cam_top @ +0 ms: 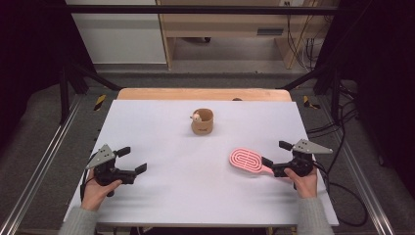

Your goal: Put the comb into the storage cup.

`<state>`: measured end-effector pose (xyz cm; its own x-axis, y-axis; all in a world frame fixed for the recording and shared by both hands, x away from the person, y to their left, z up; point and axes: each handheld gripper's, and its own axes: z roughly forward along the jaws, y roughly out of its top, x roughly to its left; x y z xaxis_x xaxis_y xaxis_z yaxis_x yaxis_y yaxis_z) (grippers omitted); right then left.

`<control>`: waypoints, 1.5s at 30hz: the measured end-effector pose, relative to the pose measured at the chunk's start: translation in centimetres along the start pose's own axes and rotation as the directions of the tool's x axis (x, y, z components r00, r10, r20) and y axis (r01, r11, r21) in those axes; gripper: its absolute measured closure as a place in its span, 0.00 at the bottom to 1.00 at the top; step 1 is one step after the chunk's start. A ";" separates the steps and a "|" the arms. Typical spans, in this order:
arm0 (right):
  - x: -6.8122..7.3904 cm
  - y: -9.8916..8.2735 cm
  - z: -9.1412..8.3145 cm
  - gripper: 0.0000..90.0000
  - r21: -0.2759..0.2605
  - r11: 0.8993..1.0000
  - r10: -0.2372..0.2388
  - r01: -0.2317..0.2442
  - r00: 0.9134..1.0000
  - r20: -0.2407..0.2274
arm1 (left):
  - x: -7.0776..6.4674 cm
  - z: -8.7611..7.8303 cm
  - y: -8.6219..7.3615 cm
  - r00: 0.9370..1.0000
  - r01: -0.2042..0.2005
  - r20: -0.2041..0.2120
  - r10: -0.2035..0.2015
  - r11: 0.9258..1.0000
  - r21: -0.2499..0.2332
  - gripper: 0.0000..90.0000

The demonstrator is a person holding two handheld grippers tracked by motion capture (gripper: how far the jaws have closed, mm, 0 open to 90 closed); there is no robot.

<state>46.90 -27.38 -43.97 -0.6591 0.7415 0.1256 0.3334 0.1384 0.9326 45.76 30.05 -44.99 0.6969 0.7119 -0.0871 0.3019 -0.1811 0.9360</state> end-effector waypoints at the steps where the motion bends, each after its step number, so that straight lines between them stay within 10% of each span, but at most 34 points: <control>1: 0.0 0.0 0.0 0.00 0.000 1.000 0.000 0.000 1.000 0.000 | 0.0 0.0 0.0 1.000 0.002 0.000 -0.002 1.000 -0.001 0.03; 31: -0.7 0.0 -0.1 0.30 0.201 0.980 -0.051 0.017 0.984 0.168 | 0.0 0.3 -0.1 1.000 -0.001 -0.003 0.001 1.000 0.019 0.03; 45: -0.7 -0.2 0.1 0.60 0.278 0.960 -0.081 0.038 0.986 0.143 | 0.0 0.4 -0.1 1.000 -0.003 -0.001 0.003 1.000 0.022 0.03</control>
<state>47.37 -27.85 -44.25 -0.5804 0.8143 0.0002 0.4821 0.3434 0.8060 45.92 29.80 -45.24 0.6969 0.7123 -0.0835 0.3142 -0.1986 0.9284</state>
